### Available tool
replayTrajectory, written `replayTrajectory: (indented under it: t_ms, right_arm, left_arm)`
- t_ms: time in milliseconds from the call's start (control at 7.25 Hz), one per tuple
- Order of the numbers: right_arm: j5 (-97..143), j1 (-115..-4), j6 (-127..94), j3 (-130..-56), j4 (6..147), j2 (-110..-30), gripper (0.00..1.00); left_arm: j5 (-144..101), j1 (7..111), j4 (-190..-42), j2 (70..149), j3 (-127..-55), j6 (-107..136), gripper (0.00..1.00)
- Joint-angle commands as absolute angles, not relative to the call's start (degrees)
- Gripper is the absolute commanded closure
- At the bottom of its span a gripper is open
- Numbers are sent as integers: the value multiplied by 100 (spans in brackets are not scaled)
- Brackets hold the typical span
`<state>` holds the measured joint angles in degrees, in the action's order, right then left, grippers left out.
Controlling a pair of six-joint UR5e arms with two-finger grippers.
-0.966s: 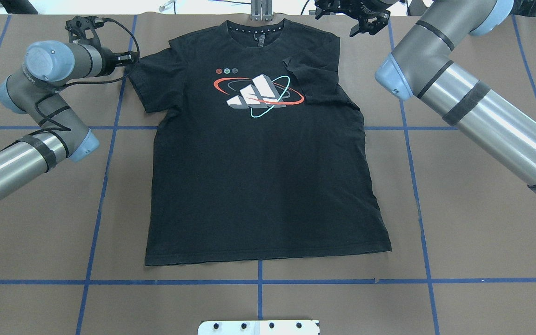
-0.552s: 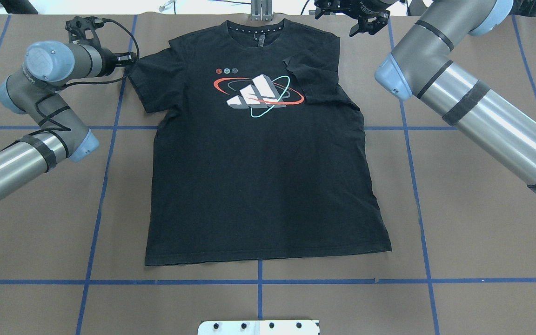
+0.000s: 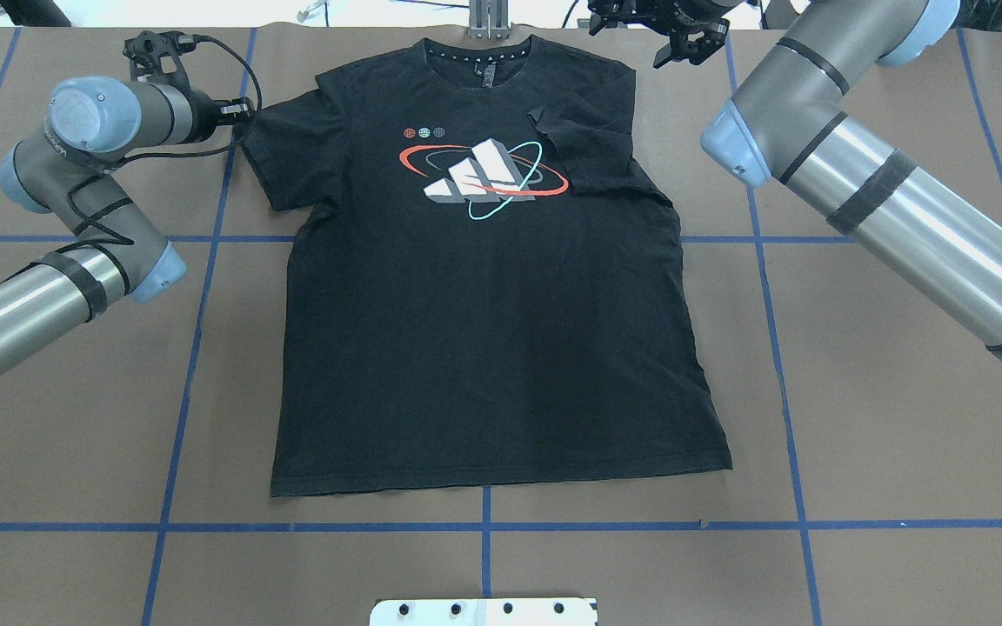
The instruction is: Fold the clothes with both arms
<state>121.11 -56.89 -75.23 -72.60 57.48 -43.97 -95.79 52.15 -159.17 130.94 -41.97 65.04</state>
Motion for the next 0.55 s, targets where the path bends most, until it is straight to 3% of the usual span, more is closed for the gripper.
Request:
replayTrajectory:
  t_ms: [0,414]
  right_arm:
    - [12111,-5695,-7523,-7260,5748,-4395,1]
    - [12111,-5695,-7523,-7260,5739,-4395,1]
  left_arm:
    - [-9580,5212,-15917,13096,-4184,6504,54]
    - [-9580,5212,-15917,13096,-4184,6365,55]
